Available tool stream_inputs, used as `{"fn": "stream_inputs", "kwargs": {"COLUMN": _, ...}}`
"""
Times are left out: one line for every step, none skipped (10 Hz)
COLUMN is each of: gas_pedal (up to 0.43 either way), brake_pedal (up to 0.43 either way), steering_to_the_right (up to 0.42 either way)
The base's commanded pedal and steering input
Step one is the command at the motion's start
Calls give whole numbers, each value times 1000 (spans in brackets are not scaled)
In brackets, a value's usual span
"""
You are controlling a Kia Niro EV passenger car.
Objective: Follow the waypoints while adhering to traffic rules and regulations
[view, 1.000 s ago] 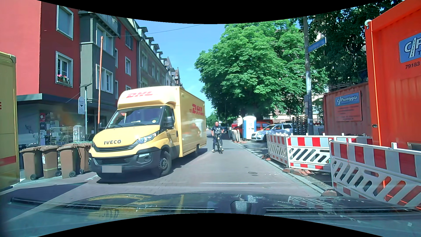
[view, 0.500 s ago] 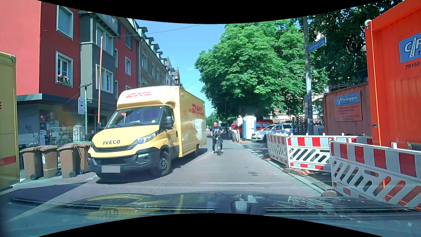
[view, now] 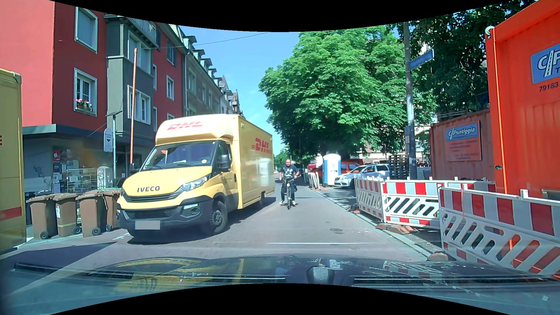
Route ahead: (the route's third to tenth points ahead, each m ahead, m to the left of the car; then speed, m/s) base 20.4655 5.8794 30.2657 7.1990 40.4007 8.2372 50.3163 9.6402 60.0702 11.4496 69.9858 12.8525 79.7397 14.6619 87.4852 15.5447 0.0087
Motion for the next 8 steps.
{"fn": "stream_inputs", "kwargs": {"gas_pedal": 0, "brake_pedal": 232, "steering_to_the_right": 314}}
{"fn": "stream_inputs", "kwargs": {"gas_pedal": 0, "brake_pedal": 226, "steering_to_the_right": 314}}
{"fn": "stream_inputs", "kwargs": {"gas_pedal": 0, "brake_pedal": 226, "steering_to_the_right": 314}}
{"fn": "stream_inputs", "kwargs": {"gas_pedal": 0, "brake_pedal": 226, "steering_to_the_right": 313}}
{"fn": "stream_inputs", "kwargs": {"gas_pedal": 0, "brake_pedal": 226, "steering_to_the_right": 314}}
{"fn": "stream_inputs", "kwargs": {"gas_pedal": 0, "brake_pedal": 226, "steering_to_the_right": 314}}
{"fn": "stream_inputs", "kwargs": {"gas_pedal": 0, "brake_pedal": 226, "steering_to_the_right": 314}}
{"fn": "stream_inputs", "kwargs": {"gas_pedal": 0, "brake_pedal": 226, "steering_to_the_right": 314}}
